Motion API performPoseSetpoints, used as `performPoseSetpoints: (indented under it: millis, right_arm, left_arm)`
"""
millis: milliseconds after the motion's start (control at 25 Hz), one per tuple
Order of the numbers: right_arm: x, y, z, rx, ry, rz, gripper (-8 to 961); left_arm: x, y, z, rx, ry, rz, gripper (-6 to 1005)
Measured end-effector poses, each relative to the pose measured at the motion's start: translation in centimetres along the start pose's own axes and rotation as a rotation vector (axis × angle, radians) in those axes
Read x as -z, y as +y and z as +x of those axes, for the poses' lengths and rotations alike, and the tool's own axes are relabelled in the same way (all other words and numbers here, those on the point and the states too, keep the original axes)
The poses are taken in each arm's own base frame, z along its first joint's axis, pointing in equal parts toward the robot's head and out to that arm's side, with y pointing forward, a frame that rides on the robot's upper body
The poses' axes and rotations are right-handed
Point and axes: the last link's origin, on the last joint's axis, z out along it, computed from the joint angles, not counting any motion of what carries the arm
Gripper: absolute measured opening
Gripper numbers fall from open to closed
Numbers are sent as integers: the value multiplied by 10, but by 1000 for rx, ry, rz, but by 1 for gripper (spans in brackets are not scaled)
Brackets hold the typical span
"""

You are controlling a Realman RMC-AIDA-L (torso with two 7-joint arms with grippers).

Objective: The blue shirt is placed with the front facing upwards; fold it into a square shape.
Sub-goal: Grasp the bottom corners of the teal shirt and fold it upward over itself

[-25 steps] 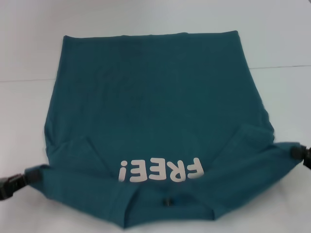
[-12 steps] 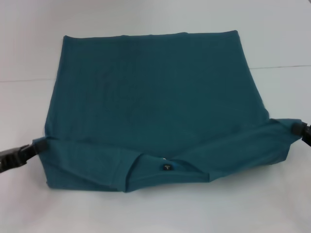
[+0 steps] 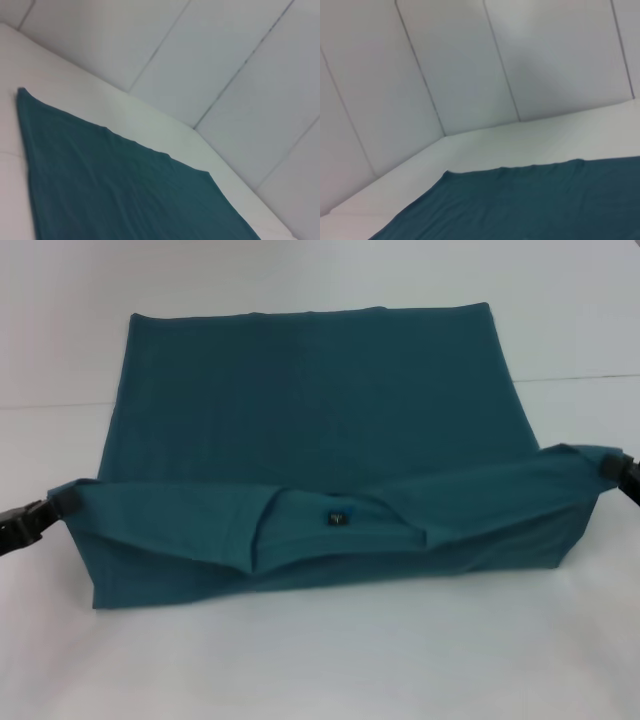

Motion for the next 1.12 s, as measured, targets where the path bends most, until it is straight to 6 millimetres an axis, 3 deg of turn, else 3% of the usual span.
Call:
performPoseSetpoints:
  millis: [480,1120]
  right_arm:
    - [-33,-11,-20,43,-4,59,42]
    - [-57,-16,-28,86,-14,117,42]
  left_arm:
    - [-27,0,12,-46,43,57,36]
    - [-65,-1,32,-127,63,150,36]
